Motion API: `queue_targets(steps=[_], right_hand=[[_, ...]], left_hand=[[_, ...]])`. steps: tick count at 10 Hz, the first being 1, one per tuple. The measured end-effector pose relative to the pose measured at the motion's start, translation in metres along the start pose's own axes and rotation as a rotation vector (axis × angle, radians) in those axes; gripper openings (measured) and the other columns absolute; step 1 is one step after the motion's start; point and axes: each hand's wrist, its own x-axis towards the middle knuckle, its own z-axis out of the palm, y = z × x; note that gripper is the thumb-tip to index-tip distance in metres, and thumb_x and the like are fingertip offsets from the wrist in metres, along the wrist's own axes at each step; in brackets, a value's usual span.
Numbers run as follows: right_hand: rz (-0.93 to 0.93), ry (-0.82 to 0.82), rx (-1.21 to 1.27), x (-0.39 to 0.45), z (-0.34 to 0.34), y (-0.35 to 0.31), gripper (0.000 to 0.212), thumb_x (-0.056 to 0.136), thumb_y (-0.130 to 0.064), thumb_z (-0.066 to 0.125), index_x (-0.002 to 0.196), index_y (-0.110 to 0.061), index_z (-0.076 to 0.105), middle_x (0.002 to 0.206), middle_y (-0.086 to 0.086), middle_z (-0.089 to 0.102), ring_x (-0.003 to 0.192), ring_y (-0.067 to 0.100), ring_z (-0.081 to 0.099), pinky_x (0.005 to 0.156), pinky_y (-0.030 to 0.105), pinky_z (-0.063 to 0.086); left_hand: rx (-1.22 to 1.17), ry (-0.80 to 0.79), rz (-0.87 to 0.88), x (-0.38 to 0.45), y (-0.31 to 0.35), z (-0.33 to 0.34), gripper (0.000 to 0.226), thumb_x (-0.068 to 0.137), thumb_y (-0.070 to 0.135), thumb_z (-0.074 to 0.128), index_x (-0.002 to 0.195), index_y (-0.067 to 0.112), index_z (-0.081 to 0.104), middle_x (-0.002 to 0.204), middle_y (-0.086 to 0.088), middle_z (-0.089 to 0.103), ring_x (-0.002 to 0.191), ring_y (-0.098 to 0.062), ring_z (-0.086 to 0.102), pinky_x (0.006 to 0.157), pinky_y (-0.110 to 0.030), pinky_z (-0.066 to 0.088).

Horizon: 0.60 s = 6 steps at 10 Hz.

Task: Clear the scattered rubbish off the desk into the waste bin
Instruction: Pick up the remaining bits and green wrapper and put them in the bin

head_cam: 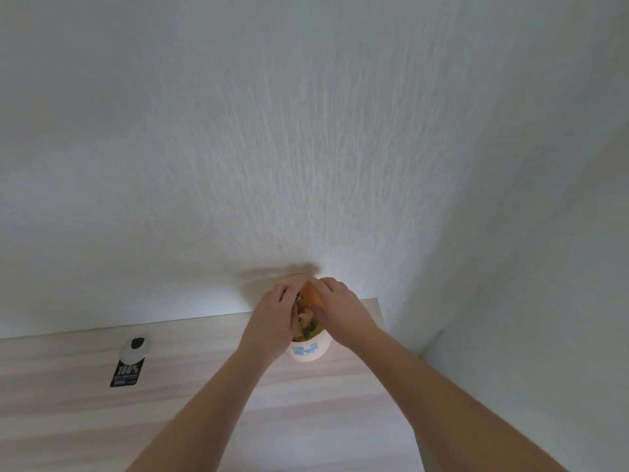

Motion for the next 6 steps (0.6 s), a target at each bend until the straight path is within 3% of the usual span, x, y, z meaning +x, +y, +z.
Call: queue_targets(steps=[2,3,4,6], right_hand=[[-0.008,0.056,0.024,-0.015,-0.009,0.005,0.046,0.091,-0.022,0.048,0.135,-0.023,0.037,0.124,0.004,0.054,0.108,0.023,0.05,0.091,0.036,0.045],[-0.005,0.067,0.012,-0.025,-0.012,0.008,0.044,0.094,-0.026,0.048,0.136,-0.026,0.036,0.127,0.002,0.052,0.112,0.021,0.049,0.094,0.034,0.044],[0.021,0.047,-0.05,-0.035,-0.017,0.01,0.044,0.096,-0.033,0.044,0.139,-0.027,0.035,0.135,0.001,0.048,0.12,0.021,0.045,0.097,0.034,0.039],[0.064,0.009,-0.082,-0.057,-0.025,0.008,0.047,0.097,-0.047,0.035,0.139,-0.027,0.035,0.143,0.003,0.044,0.13,0.022,0.039,0.106,0.039,0.034]], left_hand=[[0.063,-0.038,0.073,0.009,0.007,0.0,0.053,0.086,0.021,0.053,0.136,0.026,0.037,0.137,0.0,0.043,0.125,-0.022,0.04,0.101,-0.044,0.042],[0.116,-0.086,0.027,0.008,0.004,-0.001,0.053,0.089,0.025,0.049,0.139,0.031,0.03,0.15,-0.001,0.031,0.138,-0.026,0.025,0.111,-0.047,0.029],[0.128,-0.127,0.02,0.002,0.007,-0.008,0.057,0.088,0.028,0.046,0.141,0.032,0.025,0.152,0.001,0.028,0.141,-0.024,0.02,0.112,-0.047,0.027],[0.13,-0.038,0.079,-0.027,0.02,-0.022,0.038,0.088,0.02,0.052,0.126,0.021,0.049,0.145,0.0,0.037,0.126,-0.022,0.042,0.102,-0.043,0.04]])
